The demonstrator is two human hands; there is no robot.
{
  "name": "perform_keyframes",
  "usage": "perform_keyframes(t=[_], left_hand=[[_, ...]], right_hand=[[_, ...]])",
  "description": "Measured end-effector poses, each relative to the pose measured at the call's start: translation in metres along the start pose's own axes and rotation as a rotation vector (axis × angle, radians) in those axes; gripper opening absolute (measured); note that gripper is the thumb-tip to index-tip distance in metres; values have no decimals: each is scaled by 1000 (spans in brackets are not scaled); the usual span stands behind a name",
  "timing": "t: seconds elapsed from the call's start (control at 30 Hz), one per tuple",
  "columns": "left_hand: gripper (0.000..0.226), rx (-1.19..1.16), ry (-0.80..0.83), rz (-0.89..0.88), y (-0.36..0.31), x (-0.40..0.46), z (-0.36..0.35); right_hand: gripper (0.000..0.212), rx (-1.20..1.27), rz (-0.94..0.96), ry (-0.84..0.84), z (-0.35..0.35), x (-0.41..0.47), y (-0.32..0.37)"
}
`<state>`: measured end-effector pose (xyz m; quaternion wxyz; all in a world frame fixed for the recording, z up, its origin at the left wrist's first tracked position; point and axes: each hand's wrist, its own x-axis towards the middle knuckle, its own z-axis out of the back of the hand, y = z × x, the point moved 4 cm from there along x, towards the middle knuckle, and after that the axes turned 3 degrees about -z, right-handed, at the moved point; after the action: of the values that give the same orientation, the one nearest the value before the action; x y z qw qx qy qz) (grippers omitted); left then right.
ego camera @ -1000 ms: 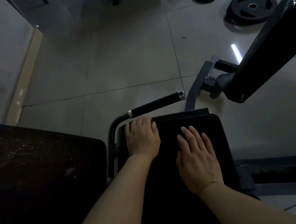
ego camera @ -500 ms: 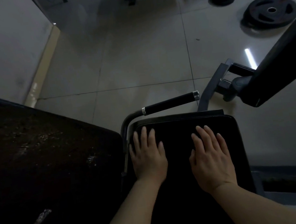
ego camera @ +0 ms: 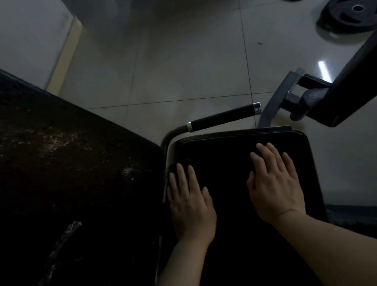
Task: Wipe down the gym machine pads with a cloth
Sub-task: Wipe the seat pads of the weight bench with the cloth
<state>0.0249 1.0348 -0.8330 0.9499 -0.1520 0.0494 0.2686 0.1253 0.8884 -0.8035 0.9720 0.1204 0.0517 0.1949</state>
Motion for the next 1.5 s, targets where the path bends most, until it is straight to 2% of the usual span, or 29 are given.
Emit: perform_keyframes(t=[0.13, 0.27, 0.43, 0.57, 0.77, 0.93, 1.07, 1.23, 1.4, 1.5], left_hand=[[61, 30, 51, 0, 3, -46, -8], [74, 44, 76, 0, -4, 4, 4], [58, -111, 73, 58, 0, 63, 13], [60, -42, 29, 37, 5, 26, 3], [73, -65, 52, 46, 19, -60, 0], [74, -35, 199, 46, 20, -118, 2], [80, 40, 140, 37, 10, -70, 4], [62, 18, 112, 29, 7, 8, 2], [74, -1, 67, -65, 12, -32, 0], [67, 11, 31, -90, 16, -64, -5]], right_hand=[[53, -12, -7, -12, 0, -1, 0], [54, -8, -15, -3, 0, -1, 1], [48, 2, 25, 55, 7, 0, 2], [47, 21, 11, 32, 9, -1, 3], [45, 39, 25, 31, 8, -2, 2], [46, 24, 18, 32, 8, -4, 3], [48, -3, 1, 37, 7, -5, 5], [46, -6, 8, 41, 8, -4, 4], [51, -44, -4, 93, 7, -11, 7], [53, -62, 7, 96, -4, -55, 20]])
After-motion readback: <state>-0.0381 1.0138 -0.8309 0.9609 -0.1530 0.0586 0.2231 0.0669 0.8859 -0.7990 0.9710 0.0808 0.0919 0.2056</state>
